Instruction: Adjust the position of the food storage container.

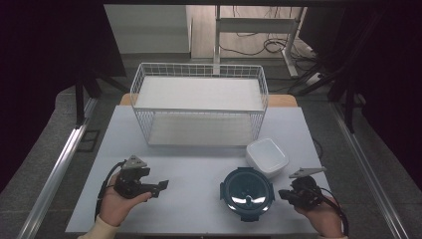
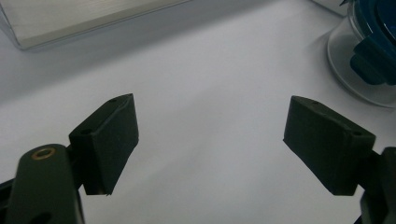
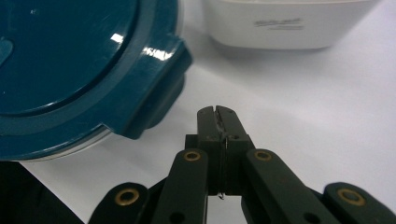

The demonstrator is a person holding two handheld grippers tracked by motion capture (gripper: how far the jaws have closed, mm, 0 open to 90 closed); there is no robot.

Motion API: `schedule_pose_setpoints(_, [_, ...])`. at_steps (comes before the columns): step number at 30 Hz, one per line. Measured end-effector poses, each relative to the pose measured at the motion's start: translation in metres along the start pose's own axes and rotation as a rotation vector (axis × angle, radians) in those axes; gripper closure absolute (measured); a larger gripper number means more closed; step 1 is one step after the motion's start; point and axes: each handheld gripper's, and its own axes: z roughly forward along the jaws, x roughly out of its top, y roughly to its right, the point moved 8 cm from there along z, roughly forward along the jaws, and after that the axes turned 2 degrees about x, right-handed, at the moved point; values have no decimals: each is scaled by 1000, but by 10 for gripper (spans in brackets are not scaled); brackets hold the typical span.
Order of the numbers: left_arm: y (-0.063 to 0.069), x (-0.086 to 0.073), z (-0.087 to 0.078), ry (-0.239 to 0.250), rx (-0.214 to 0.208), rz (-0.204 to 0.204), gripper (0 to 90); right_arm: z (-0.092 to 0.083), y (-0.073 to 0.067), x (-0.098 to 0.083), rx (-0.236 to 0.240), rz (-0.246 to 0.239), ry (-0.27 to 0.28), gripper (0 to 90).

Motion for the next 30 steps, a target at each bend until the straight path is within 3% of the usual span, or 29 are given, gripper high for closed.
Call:
schedule_pose_setpoints(6, [-1, 0, -1, 2, 7, -6, 173, 12, -12, -2, 0, -68, -57, 897])
schedule_pose_setpoints(14, [-3, 1, -2, 4, 10, -8, 173, 16, -15, 0, -55, -98, -78, 898])
schedule_pose_setpoints(21, [-4, 1, -1, 3, 10, -9, 173, 17, -20, 2, -66, -112, -80, 898])
schedule_pose_setpoints(26, [-5, 1, -3, 6, 13, -11, 174, 19, -24, 5, -113, -147, -86, 898])
schedule_pose_setpoints(30, [-6, 1, -2, 2, 13, -14, 174, 21, -30, 7, -122, -168, -97, 898])
